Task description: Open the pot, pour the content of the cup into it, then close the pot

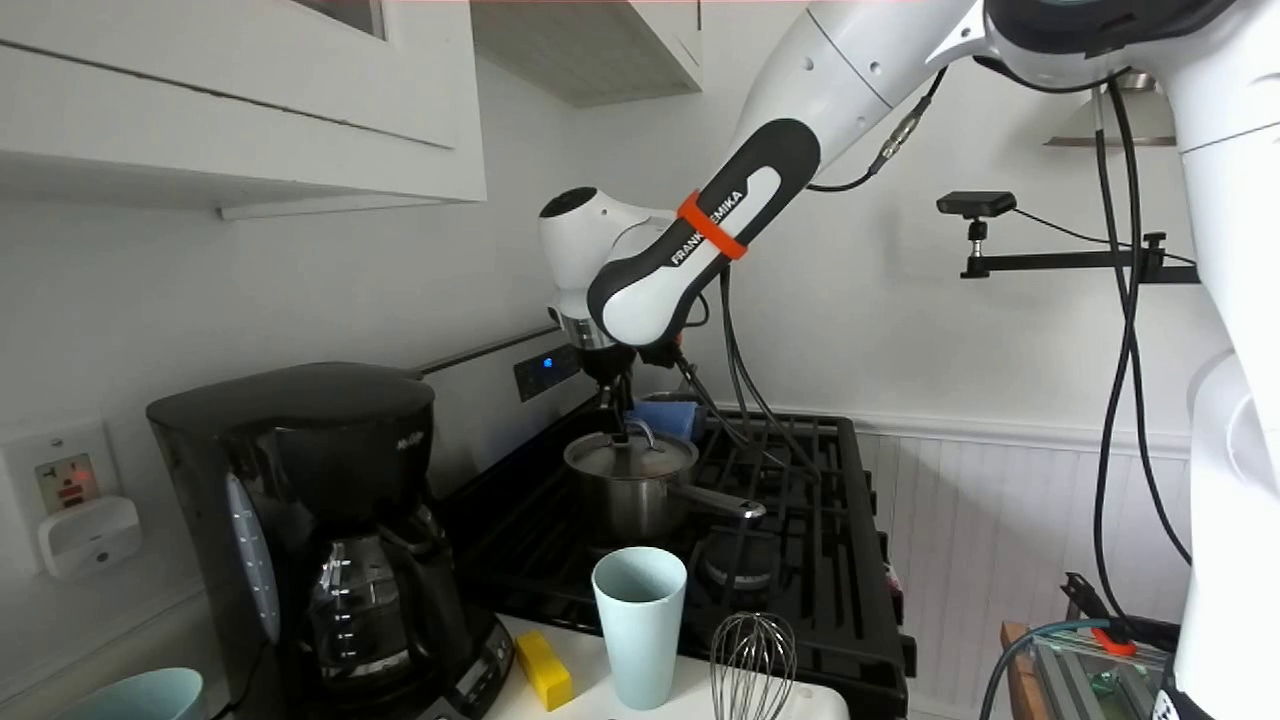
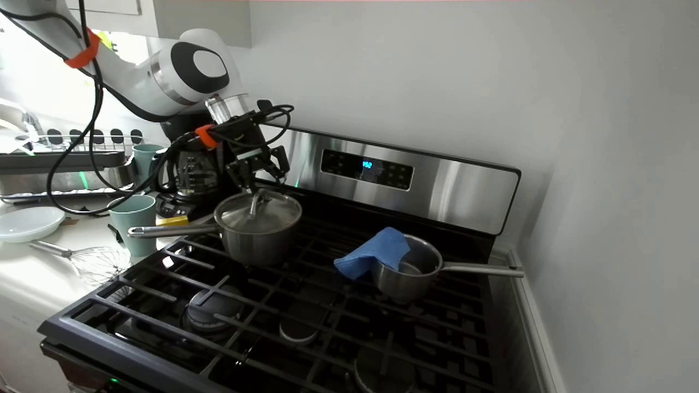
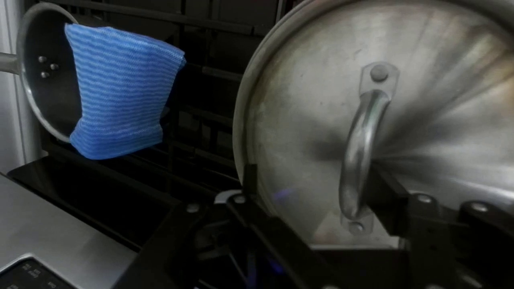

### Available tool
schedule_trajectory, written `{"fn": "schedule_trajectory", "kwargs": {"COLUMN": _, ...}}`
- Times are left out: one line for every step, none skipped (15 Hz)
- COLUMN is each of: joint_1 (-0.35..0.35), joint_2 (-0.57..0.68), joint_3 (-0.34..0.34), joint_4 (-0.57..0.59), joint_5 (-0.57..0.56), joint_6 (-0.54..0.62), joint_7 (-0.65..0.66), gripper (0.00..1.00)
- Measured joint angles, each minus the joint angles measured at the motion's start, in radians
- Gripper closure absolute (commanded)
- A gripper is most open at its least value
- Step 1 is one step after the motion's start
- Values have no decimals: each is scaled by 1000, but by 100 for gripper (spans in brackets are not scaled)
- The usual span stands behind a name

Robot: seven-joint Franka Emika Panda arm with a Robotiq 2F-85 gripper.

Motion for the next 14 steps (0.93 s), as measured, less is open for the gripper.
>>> {"fn": "schedule_trajectory", "kwargs": {"joint_1": 0, "joint_2": 3, "joint_3": -1, "joint_4": 2, "joint_5": -2, "joint_6": 0, "joint_7": 0, "gripper": 67}}
{"fn": "schedule_trajectory", "kwargs": {"joint_1": 0, "joint_2": 7, "joint_3": -3, "joint_4": 4, "joint_5": -3, "joint_6": -1, "joint_7": 0, "gripper": 73}}
{"fn": "schedule_trajectory", "kwargs": {"joint_1": 0, "joint_2": 10, "joint_3": -4, "joint_4": 7, "joint_5": -3, "joint_6": -1, "joint_7": 0, "gripper": 81}}
{"fn": "schedule_trajectory", "kwargs": {"joint_1": 0, "joint_2": 12, "joint_3": -4, "joint_4": 8, "joint_5": -3, "joint_6": -2, "joint_7": 0, "gripper": 87}}
{"fn": "schedule_trajectory", "kwargs": {"joint_1": 0, "joint_2": 13, "joint_3": -5, "joint_4": 9, "joint_5": -3, "joint_6": -3, "joint_7": 0, "gripper": 95}}
{"fn": "schedule_trajectory", "kwargs": {"joint_1": 0, "joint_2": 14, "joint_3": -6, "joint_4": 10, "joint_5": -3, "joint_6": -5, "joint_7": 1, "gripper": 99}}
{"fn": "schedule_trajectory", "kwargs": {"joint_1": 0, "joint_2": 15, "joint_3": -8, "joint_4": 11, "joint_5": -3, "joint_6": -8, "joint_7": 3, "gripper": 100}}
{"fn": "schedule_trajectory", "kwargs": {"joint_1": 0, "joint_2": 16, "joint_3": -10, "joint_4": 11, "joint_5": -3, "joint_6": -10, "joint_7": 6, "gripper": 99}}
{"fn": "schedule_trajectory", "kwargs": {"joint_1": 0, "joint_2": 17, "joint_3": -12, "joint_4": 12, "joint_5": -3, "joint_6": -13, "joint_7": 10, "gripper": 98}}
{"fn": "schedule_trajectory", "kwargs": {"joint_1": 0, "joint_2": 18, "joint_3": -15, "joint_4": 14, "joint_5": -3, "joint_6": -15, "joint_7": 15, "gripper": 98}}
{"fn": "schedule_trajectory", "kwargs": {"joint_1": 0, "joint_2": 19, "joint_3": -18, "joint_4": 16, "joint_5": -3, "joint_6": -17, "joint_7": 20, "gripper": 98}}
{"fn": "schedule_trajectory", "kwargs": {"joint_1": 0, "joint_2": 20, "joint_3": -20, "joint_4": 19, "joint_5": -3, "joint_6": -22, "joint_7": 24, "gripper": 98}}
{"fn": "schedule_trajectory", "kwargs": {"joint_1": 0, "joint_2": 20, "joint_3": -21, "joint_4": 22, "joint_5": -3, "joint_6": -26, "joint_7": 29, "gripper": 98}}
{"fn": "schedule_trajectory", "kwargs": {"joint_1": 0, "joint_2": 20, "joint_3": -22, "joint_4": 25, "joint_5": -2, "joint_6": -30, "joint_7": 34, "gripper": 98}}
